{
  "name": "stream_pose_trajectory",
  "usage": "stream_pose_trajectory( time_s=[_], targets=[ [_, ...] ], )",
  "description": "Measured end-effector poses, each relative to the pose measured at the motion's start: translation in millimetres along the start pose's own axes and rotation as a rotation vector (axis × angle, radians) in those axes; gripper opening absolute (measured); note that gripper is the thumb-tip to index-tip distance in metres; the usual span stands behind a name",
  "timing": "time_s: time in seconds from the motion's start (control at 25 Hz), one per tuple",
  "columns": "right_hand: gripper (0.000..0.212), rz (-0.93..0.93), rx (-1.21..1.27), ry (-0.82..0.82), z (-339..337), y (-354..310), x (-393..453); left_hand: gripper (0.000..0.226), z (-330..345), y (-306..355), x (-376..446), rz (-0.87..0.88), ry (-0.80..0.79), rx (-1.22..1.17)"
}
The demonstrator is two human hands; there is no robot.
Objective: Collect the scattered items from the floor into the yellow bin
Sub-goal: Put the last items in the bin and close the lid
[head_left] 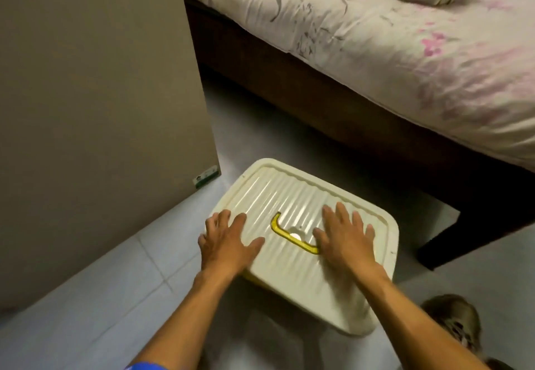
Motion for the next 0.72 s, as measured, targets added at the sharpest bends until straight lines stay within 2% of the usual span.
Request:
stream_pose_trajectory(
  time_s=[0.08,0.2,0.28,0.4,0.44,0.48,0.52,0.6,0.64,0.72],
  targets=[
    [0.059,-0.016,0.022,-0.043,33,4,-13,0.071,1,-4,-5,0.016,0.048,0.068],
    [0.059,-0.094,0.042,-0.107,21,13,23,0.074,13,-11,-31,-0.052,0.078,0.153],
    [0.059,-0.070,0.050,-0.148,16,14,35,0.067,12,-6,-34,-0.071,0.113,0.161],
    [0.056,0.007,0.084,-0.014,33,3,1,0.043,-18,-18,-15,-0.203,0.285,-0.178],
    [0.055,0.020,0.092,0.022,40,0,-11,0.044,-21,-31,-9,-0.300,0.303,-0.289],
    [0.054,0.019,0.097,0.011,43,2,-14,0.051,-18,-45,-4,-0.424,0.247,-0.440],
    [0.055,0.005,0.103,-0.028,45,6,-12,0.058,-8,-56,0,-0.553,0.126,-0.664],
    [0.059,-0.022,0.093,-0.104,41,12,-3,0.052,10,-57,4,-0.719,-0.116,-1.234],
    [0.062,-0.027,0.080,-0.124,41,15,0,0.044,10,-57,7,-0.729,-0.139,-1.385],
    [0.067,-0.037,0.075,-0.152,40,20,5,0.037,1,-59,16,-0.696,-0.065,-1.451]
  ],
)
Point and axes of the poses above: each hand's wrist, its own x-axis towards the middle knuckle, its own z-axis out of the palm, y = z × x, the point moved 6 cm from there along x, towards the middle knuckle, and after that the axes turned 2 degrees about -z, right-handed, at the moved point
